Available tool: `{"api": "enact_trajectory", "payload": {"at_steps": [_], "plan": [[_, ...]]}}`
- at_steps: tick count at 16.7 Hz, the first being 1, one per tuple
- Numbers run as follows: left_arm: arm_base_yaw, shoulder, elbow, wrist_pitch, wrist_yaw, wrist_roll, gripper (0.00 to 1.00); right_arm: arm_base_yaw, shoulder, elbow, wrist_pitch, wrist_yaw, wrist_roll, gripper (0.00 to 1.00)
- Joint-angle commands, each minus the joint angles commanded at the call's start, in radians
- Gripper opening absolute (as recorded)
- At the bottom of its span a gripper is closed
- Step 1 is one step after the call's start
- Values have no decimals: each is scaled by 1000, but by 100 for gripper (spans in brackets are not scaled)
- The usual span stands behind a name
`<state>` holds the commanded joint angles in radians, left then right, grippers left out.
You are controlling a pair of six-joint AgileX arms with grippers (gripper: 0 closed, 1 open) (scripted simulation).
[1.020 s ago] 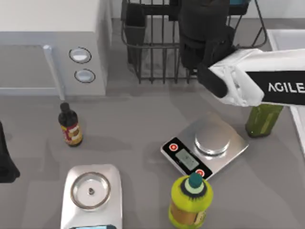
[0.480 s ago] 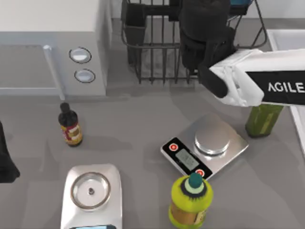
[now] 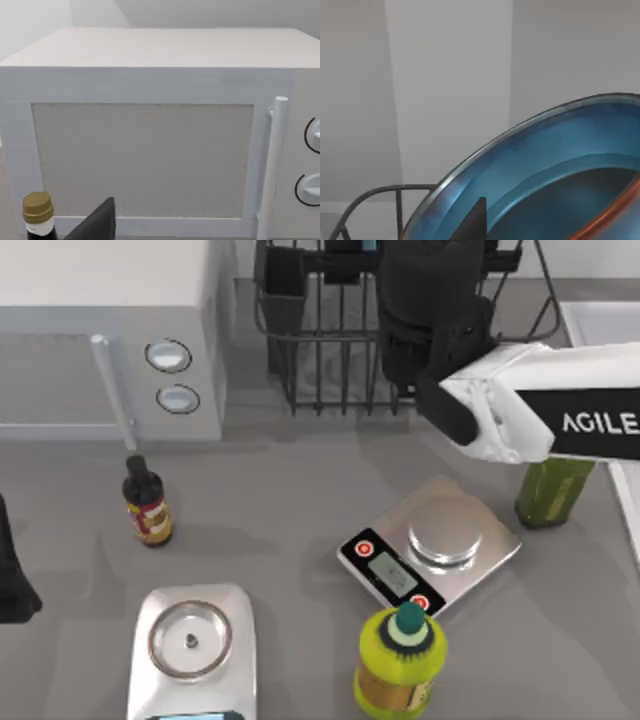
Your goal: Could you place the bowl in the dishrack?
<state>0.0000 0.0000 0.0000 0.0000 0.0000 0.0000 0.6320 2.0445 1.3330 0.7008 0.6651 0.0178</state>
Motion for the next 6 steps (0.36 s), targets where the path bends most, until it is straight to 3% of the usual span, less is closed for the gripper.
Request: {"api": "enact_trajectory", "payload": {"at_steps": [6], "plan": [[0,0,0,0,0,0,100,0,0,0,0,0,0,100]]}}
